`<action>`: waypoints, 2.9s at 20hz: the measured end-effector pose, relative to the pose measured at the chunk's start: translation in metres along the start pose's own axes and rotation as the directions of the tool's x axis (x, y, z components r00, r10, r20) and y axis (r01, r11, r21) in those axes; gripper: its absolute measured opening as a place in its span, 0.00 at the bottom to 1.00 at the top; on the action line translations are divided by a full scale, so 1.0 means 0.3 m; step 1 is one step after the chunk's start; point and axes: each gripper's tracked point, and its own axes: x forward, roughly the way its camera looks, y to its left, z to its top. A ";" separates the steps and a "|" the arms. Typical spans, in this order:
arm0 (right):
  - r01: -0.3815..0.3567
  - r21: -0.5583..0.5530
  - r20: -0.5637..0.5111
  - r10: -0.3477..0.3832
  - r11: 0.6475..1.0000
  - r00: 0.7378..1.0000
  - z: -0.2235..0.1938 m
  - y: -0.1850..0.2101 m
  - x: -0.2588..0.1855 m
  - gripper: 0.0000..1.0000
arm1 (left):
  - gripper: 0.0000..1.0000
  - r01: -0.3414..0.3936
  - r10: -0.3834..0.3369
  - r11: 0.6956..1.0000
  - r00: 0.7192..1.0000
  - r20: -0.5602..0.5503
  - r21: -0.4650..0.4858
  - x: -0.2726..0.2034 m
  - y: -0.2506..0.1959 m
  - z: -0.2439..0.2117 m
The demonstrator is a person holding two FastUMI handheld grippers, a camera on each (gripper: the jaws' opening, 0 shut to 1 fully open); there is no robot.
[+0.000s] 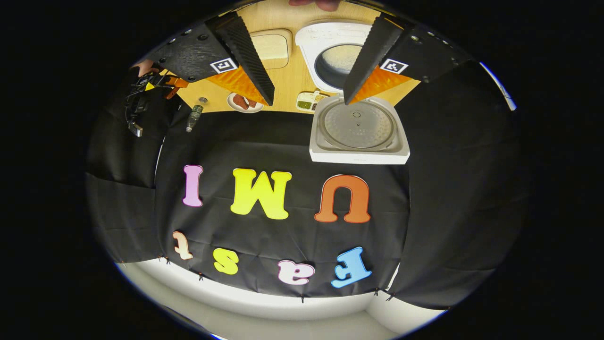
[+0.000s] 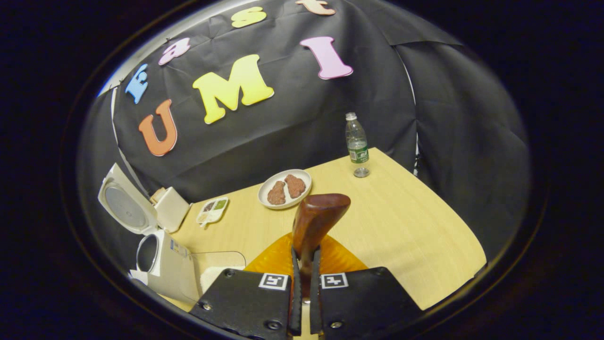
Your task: Close the left gripper, press the button to open the rice cooker; take a wooden spoon from the chopstick holder with the right hand, scoop a spoonful of rice and pour it into the rice cooker, then put the wooden spoon back into the chopstick holder.
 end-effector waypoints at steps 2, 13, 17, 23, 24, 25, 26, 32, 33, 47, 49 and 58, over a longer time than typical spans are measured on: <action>0.005 -0.019 0.002 -0.005 1.000 1.000 -0.030 -0.002 0.020 0.12 | 0.94 -0.005 0.005 1.000 1.000 -0.005 0.005 -0.002 -0.003 0.000; -0.022 -0.047 0.036 0.023 0.999 0.999 -0.083 0.009 0.048 0.22 | 0.94 -0.048 0.048 0.999 0.999 0.001 -0.003 -0.013 0.031 0.034; -0.015 -0.088 0.073 0.021 0.996 0.997 -0.039 0.005 0.018 0.39 | 0.94 -0.061 0.061 0.998 0.998 0.025 -0.016 -0.011 0.059 0.067; 0.035 -0.108 0.149 -0.019 0.994 0.989 0.085 -0.049 -0.087 0.81 | 0.94 -0.071 0.072 0.997 0.995 0.075 -0.027 0.013 0.089 0.134; 0.043 -0.107 0.169 -0.025 0.993 0.985 0.111 -0.055 -0.113 0.81 | 0.94 -0.072 0.075 0.997 0.994 0.083 -0.032 0.018 0.095 0.147; 0.050 -0.108 0.183 -0.030 0.993 0.983 0.134 -0.060 -0.139 0.81 | 0.94 -0.073 0.077 0.997 0.993 0.093 -0.038 0.026 0.102 0.164; 0.056 -0.107 0.199 -0.034 0.993 0.979 0.156 -0.063 -0.163 0.87 | 0.94 -0.074 0.078 0.996 0.992 0.103 -0.042 0.037 0.108 0.176; 0.093 -0.148 0.288 -0.047 0.985 0.956 0.282 -0.044 -0.338 0.96 | 0.94 -0.102 0.103 0.995 0.982 0.160 -0.013 0.115 0.171 0.304; 0.096 -0.159 0.305 -0.044 0.983 0.951 0.302 -0.034 -0.371 0.96 | 0.94 -0.109 0.110 0.994 0.979 0.169 -0.013 0.134 0.189 0.334; 0.254 -0.217 0.436 -0.139 0.943 0.889 0.350 -0.054 -0.763 1.00 | 0.94 -0.169 0.169 0.986 0.985 0.029 -0.003 0.598 0.413 0.344; 0.275 -0.185 0.423 -0.176 0.943 0.889 0.316 -0.082 -0.786 1.00 | 0.94 -0.177 0.177 0.984 0.984 -0.022 -0.008 0.646 0.436 0.301; 0.258 -0.146 0.393 -0.184 0.955 0.901 0.286 -0.056 -0.767 1.00 | 0.97 -0.164 0.162 0.986 0.975 -0.154 0.000 0.665 0.427 0.212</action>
